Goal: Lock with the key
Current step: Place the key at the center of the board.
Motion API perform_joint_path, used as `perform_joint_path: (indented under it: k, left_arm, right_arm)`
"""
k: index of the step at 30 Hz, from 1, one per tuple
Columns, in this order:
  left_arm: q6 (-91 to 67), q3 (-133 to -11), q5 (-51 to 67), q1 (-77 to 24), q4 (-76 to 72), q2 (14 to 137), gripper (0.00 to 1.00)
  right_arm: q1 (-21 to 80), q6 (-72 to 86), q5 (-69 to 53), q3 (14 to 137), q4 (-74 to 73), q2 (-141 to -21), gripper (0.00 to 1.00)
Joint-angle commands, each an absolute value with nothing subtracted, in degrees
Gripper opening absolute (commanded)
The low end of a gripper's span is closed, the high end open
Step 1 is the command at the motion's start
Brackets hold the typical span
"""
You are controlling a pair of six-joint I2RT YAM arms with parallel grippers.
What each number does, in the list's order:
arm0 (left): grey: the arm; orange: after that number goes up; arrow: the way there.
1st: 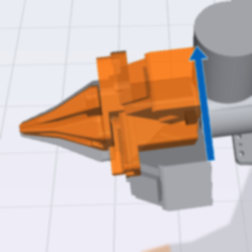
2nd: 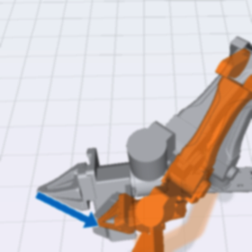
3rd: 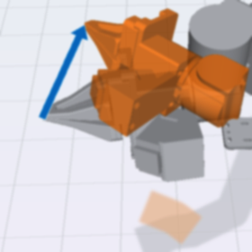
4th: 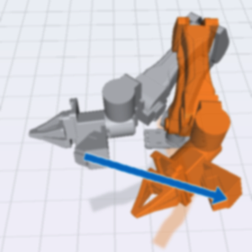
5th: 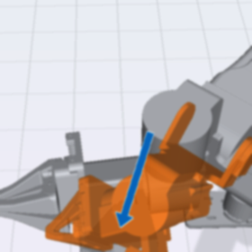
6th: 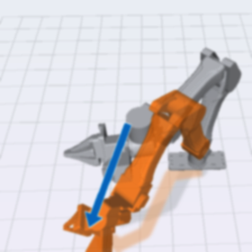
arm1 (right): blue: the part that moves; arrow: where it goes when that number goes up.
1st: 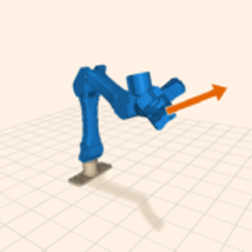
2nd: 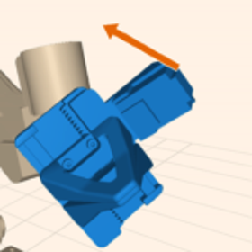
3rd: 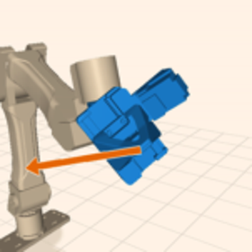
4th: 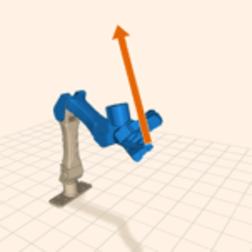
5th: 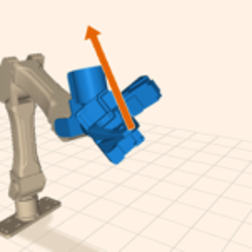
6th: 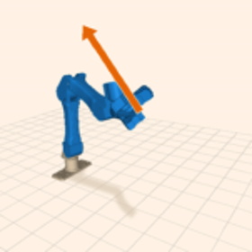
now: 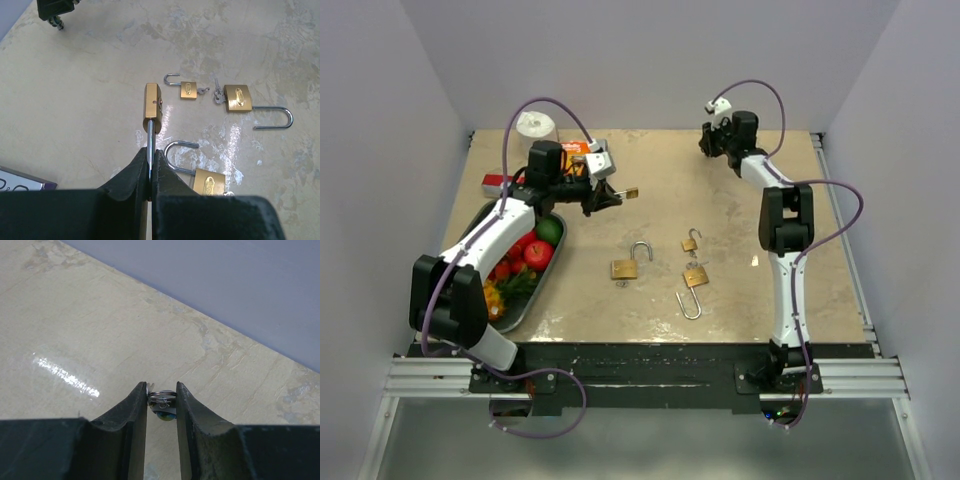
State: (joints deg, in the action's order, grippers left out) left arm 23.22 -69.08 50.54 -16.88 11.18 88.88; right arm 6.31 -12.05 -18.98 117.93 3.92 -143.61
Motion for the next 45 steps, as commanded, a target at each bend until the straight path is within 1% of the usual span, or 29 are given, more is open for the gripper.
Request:
perform_joint_path:
  k: [1,9,14,17,18,19,20,21,24,29,32,34,35,37,38,39,42,43,45]
  left_arm:
    - [23.6,-71.0,51.3,-16.5,8.2,89.5,0.00]
    - [25.3,-71.4,50.8,-16.5,9.7,89.6,0.00]
    - [24.7,-71.0,51.1,-16.6,9.6,89.9,0.00]
    - [25.0,-71.4,51.0,-16.6,10.3,90.3,0.00]
    - [25.1,-71.9,51.0,-16.6,10.7,90.4,0.00]
    - [25.2,-72.2,51.1,-16.6,11.6,90.6,0.00]
    - [25.3,-72.3,51.0,-16.7,11.9,90.8,0.00]
    - [25.2,-72.7,50.9,-16.7,12.3,91.0,0.00]
    - [25.0,-74.0,50.4,-16.9,13.8,91.4,0.00]
    - [22.4,-78.4,49.4,-17.6,19.5,94.6,0.00]
    - [19.9,-83.8,48.7,-18.4,25.1,98.3,0.00]
    - [18.4,-88.6,47.6,-19.2,29.5,100.3,0.00]
    - [16.6,-90.2,47.9,-19.2,30.9,102.3,0.00]
    - [14.4,-94.2,49.7,-19.4,33.6,104.1,0.00]
    - [11.9,-95.3,50.7,-19.4,34.3,105.7,0.00]
    - [10.6,-97.0,52.8,-19.4,34.7,106.3,0.00]
    - [5.6,-98.3,57.6,-19.4,34.7,107.9,0.00]
    - [4.7,-98.2,58.2,-19.6,33.8,107.9,0.00]
    - [3.3,-97.9,57.7,-20.5,33.4,107.4,0.00]
  right_arm:
    - [6.2,-13.4,-17.8,116.5,4.1,-141.2,0.00]
    - [5.5,-16.2,-18.1,107.6,3.0,-136.2,0.00]
    - [4.7,-15.6,-18.1,105.5,3.4,-135.4,0.00]
    - [4.6,-15.6,-18.4,105.5,3.5,-135.6,0.14]
    - [4.7,-15.6,-18.5,105.5,3.3,-135.4,0.30]
    - [4.6,-15.6,-18.5,105.5,3.3,-135.4,0.38]
    - [4.6,-15.6,-18.8,105.5,3.1,-135.1,0.44]
    - [4.5,-15.6,-19.1,105.1,3.0,-134.7,0.56]
    - [4.1,-15.9,-20.8,103.4,3.5,-132.1,0.69]
    - [3.6,-18.6,-26.3,99.6,4.5,-123.5,0.75]
    - [3.7,-21.5,-30.6,97.7,3.7,-117.9,0.79]
    - [4.0,-24.3,-34.3,96.6,1.9,-115.1,0.87]
    - [4.3,-25.5,-35.1,95.3,1.3,-112.6,0.89]
    - [5.8,-30.3,-36.5,93.5,-1.2,-109.5,0.90]
    - [6.6,-32.1,-37.6,90.7,-1.8,-108.1,0.90]
    - [8.2,-33.9,-38.1,89.1,-1.9,-104.7,0.90]
    - [11.9,-41.2,-40.2,83.2,-3.0,-98.9,0.89]
    - [12.8,-45.2,-41.1,82.0,-3.8,-97.4,0.89]
    - [15.8,-47.9,-42.9,78.1,-4.1,-95.1,0.88]
